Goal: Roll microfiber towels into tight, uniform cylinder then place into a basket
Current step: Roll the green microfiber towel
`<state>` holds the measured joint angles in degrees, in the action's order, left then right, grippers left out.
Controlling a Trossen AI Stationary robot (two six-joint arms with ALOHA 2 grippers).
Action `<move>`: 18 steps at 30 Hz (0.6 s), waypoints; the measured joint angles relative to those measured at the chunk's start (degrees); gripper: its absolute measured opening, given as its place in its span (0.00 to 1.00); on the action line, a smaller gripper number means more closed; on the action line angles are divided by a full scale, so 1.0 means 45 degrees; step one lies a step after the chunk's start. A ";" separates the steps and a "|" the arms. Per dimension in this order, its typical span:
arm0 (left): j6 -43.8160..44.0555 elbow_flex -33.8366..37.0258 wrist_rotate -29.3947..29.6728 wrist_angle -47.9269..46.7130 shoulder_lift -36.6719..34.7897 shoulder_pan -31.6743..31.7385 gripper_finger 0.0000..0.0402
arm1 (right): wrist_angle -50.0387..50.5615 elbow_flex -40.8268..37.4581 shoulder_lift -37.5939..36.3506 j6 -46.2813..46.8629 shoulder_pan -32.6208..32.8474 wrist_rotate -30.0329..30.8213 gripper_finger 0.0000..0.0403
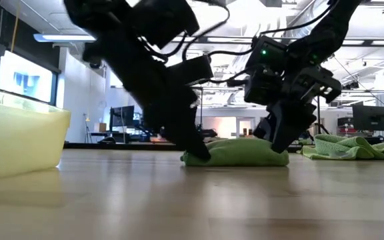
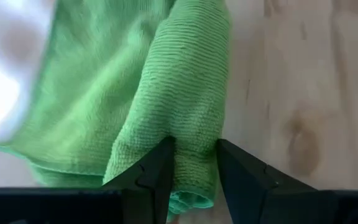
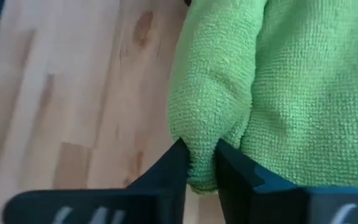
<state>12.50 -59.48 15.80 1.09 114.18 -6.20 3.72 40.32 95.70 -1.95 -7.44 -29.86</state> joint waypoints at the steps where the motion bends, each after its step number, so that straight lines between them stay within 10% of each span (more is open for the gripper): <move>1: 0.0686 -0.0027 -0.0765 -0.0198 -0.0035 0.0157 0.28 | 0.0001 0.0009 -0.0004 -0.0353 0.0000 0.0197 0.17; 12: 0.4457 -0.0044 -0.6144 -0.0386 -0.0081 0.1487 0.28 | 0.4115 0.2474 -0.0053 -0.4135 0.0143 0.3973 0.40; 18: 0.5093 -0.0033 -0.6980 -0.0406 -0.0046 0.1981 0.24 | 0.6002 0.3635 -0.0140 -0.5381 0.0677 0.4533 0.39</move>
<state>35.42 -59.63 -15.61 -0.73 113.98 2.71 30.73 56.67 95.07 -26.17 -4.40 -9.46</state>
